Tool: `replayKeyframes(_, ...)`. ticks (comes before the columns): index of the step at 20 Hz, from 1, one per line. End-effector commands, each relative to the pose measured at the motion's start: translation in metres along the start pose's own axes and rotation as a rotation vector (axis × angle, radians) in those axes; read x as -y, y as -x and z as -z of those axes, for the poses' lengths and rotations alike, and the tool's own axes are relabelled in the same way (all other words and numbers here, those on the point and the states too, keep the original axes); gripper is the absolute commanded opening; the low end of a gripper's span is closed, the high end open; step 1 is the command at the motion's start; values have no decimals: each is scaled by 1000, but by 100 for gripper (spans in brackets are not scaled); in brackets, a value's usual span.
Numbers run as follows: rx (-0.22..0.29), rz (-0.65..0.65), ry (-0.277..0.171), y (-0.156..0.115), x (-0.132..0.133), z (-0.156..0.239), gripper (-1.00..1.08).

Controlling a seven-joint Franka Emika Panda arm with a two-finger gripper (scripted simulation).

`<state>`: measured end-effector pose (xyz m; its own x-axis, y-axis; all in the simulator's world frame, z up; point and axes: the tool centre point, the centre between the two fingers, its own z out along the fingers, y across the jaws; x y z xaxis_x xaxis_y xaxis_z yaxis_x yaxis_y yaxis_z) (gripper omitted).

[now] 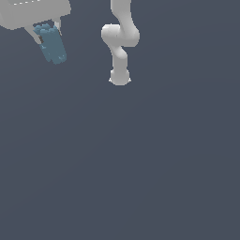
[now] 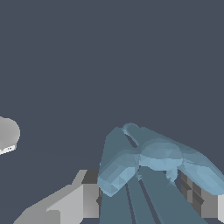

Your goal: Pick up the object and move it to a goal position.

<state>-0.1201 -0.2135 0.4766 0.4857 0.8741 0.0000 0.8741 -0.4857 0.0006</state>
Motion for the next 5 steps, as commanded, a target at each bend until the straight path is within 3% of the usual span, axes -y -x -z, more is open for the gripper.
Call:
replayKeyframes(1,0,0,-1,1,-1,4,-100)
replayKeyframes(5,0,0,-1,1,-2,4,-100)
